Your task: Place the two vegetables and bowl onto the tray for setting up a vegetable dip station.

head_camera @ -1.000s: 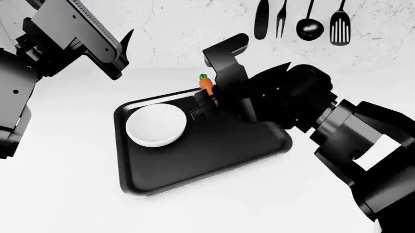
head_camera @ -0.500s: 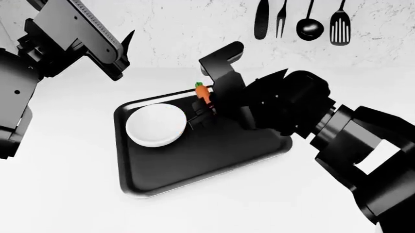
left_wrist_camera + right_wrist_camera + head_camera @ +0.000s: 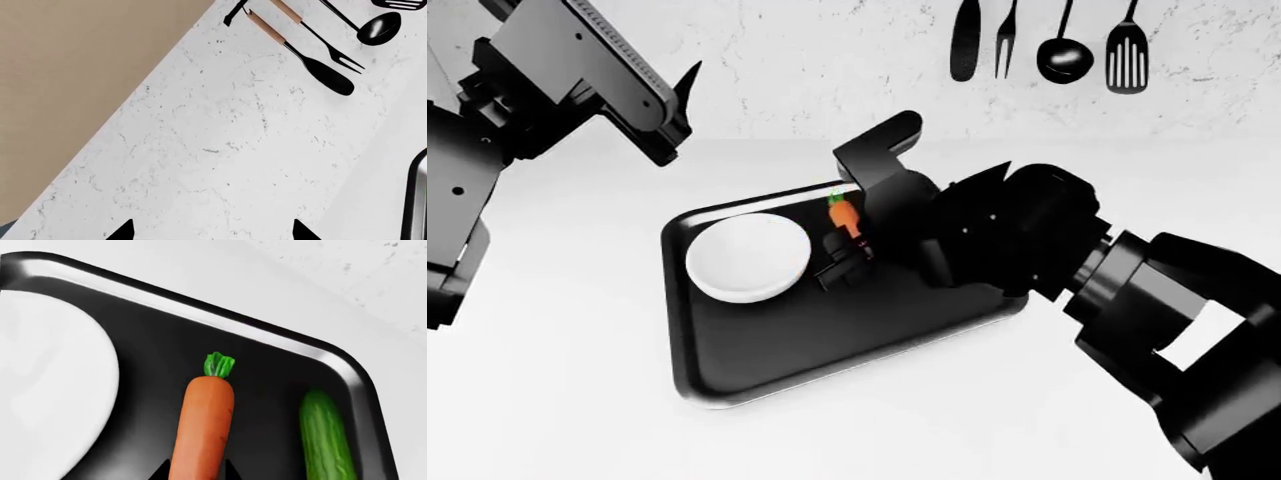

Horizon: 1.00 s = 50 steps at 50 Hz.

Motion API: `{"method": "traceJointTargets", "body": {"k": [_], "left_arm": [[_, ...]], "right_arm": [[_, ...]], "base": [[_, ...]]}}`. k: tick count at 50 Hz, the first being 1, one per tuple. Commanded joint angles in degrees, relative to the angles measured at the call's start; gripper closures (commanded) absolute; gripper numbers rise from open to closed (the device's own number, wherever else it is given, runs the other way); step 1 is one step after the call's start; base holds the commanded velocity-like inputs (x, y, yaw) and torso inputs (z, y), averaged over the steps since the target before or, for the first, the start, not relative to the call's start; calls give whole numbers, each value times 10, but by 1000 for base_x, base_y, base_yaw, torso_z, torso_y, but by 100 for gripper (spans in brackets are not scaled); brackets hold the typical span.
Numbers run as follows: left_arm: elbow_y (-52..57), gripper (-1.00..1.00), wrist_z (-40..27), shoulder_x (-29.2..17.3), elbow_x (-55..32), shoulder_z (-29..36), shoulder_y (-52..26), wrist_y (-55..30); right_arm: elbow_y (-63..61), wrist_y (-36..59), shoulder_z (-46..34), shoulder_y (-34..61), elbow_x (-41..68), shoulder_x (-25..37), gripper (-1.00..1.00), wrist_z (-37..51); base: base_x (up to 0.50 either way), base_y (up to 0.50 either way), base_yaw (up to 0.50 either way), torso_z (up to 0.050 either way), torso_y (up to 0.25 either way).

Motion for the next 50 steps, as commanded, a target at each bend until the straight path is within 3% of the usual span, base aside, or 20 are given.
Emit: {"method": "traceJointTargets", "body": {"k": [1,18,19,40,50], "left_arm": [[2,-100,-1,-1,0,0,0,-2],[5,-100,0,-2,-1,1,-2,-4],[5,-100,-1,-2,-1,1,-1,-4],[3,-100,-2,-1,-2,1,-2,-1],[3,-100,-3,-2,-3,-1,-2,-1]], "right_arm": [[-6,10,-2,-3,-5,2,100,-5],[5,15,2,-1,3,-2,100,-7],[6,15,3,0,3,-2,-100,-7],[2,17,12,10,9,4,-100,-1],[-57,37,38,44,37,49,-100,32]], "base": [[0,0,0,0,0],[0,0,0,0,0],[0,0,0,0,0],[0,0,0,0,0],[0,0,0,0,0]]}}
